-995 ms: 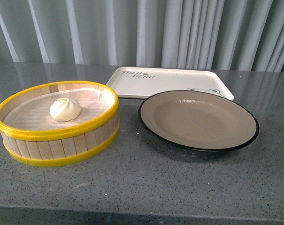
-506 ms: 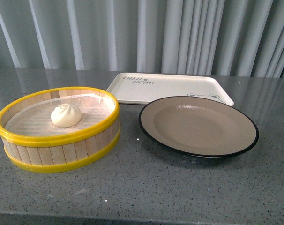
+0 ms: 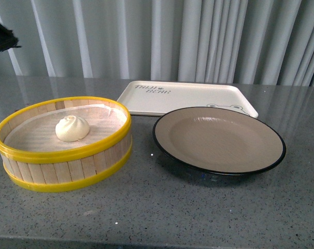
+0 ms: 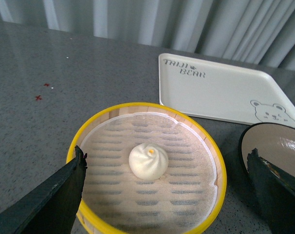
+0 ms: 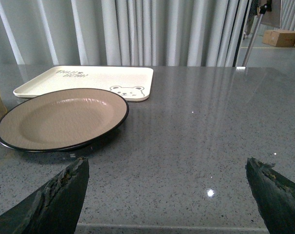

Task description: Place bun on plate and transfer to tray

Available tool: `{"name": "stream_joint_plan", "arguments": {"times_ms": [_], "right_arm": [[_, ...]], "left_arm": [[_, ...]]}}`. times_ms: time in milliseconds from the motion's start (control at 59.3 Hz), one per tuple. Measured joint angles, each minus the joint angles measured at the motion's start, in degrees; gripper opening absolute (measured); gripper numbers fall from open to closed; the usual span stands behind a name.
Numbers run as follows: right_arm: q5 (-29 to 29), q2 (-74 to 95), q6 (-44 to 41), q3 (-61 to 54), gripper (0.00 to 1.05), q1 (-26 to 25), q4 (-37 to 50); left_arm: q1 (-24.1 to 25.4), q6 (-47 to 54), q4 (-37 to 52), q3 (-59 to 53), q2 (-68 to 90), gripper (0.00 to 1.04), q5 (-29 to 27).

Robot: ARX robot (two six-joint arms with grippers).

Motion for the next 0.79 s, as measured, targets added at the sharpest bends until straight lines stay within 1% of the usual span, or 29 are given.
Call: {"name": "stream_joint_plan", "arguments": {"times_ms": [34, 118, 202, 270, 422, 489, 590, 793], "right_arm": [[0.00, 0.00, 0.00, 0.00, 0.96, 0.00, 0.00], [-0.02, 0.00, 0.00, 0.00, 0.96, 0.00, 0.00], [0.00, 0.00, 0.00, 0.00, 0.96, 0.00, 0.00], [0.00, 0.00, 0.00, 0.00, 0.96, 0.00, 0.00], [0.00, 0.00, 0.00, 0.00, 0.96, 0.00, 0.00], [0.00, 0.00, 0.00, 0.00, 0.96, 0.00, 0.00], [0.00, 0.00, 0.00, 0.00, 0.96, 0.00, 0.00], [0.00, 0.00, 0.00, 0.00, 0.96, 0.00, 0.00]], "left_arm": [[-0.20, 1.57, -2.36, 3.08, 2.60, 0.98, 0.61], [-0.20, 3.08, -5.84, 8.28, 7.96, 0.98, 0.15], [-0.15, 5.11, -10.10, 14.27, 14.84, 0.98, -1.97], [-0.20, 6.67, -12.24, 16.92, 17.62, 0.98, -2.27], [-0.55, 7.52, -15.13, 20.76, 20.85, 0.98, -2.10], [-1.03, 7.87, -16.22, 22.25, 22.58, 0.98, -3.39], [-1.62, 8.83, -16.85, 22.88, 24.76, 0.98, -4.55], [-2.29, 8.85, -19.37, 23.39, 25.75, 0.98, -4.59]]}}
